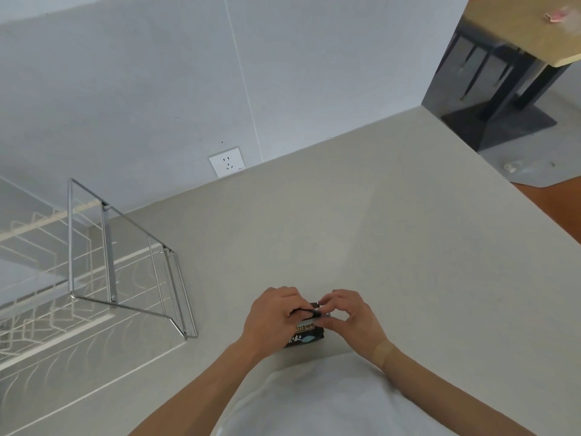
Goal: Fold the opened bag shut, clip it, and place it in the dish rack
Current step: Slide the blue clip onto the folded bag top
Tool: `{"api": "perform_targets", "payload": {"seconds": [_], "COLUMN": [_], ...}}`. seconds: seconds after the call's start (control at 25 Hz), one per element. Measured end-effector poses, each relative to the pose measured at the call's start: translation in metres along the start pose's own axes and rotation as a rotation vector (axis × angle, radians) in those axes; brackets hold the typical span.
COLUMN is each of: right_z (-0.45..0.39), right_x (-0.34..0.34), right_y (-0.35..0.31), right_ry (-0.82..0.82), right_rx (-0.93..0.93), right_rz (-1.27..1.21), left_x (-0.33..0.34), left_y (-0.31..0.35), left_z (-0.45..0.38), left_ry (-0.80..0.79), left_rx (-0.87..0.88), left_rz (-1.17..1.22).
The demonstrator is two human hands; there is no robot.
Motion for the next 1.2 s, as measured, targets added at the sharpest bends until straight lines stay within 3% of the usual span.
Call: {"api": "perform_targets", "payload": {"seconds": [0.28,0.44,0.64,0.92,1.2], "right_z": [-0.001,-0.001,-0.005,-0.012,-0.022], "right_x": [0.000,-0.003,0.007,0.022,0.022], "right_y": [-0.003,-0.007,-0.014,-0.025,-0.026], "right_ry": [-0.060,-0.120,-0.134,-0.097,-0.129], "right_rx": [0.034,0.075,0.090,0.135,0.056], "right_rz": [0.070,0.027,-0.008,-0.144,-0.050], "left_x": [-0.012,-0.031,-0.039,-0.032,-0.032], "left_y": [-0.004,-0.038,-0.060,-0.051,-0.053], "left_z": [0.000,0.028,0.062,0.053,0.059], "left_ry": [-0.064,-0.053,0.096,0.204,0.289], "left_rx": [-0.016,-0.201,-0.366,-0.366,-0.259], "left_rz": [-0.035,0.021,0.165,0.204,0.092]}}
Point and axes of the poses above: each hand's wrist, its own z-axis away from the middle knuckle, its own x-axis out of the palm, y = z × x, the point moved 4 cm from there along -z, towards the middle knuckle, and after that the axes turned 10 degrees about y, right-handed, at the moved point
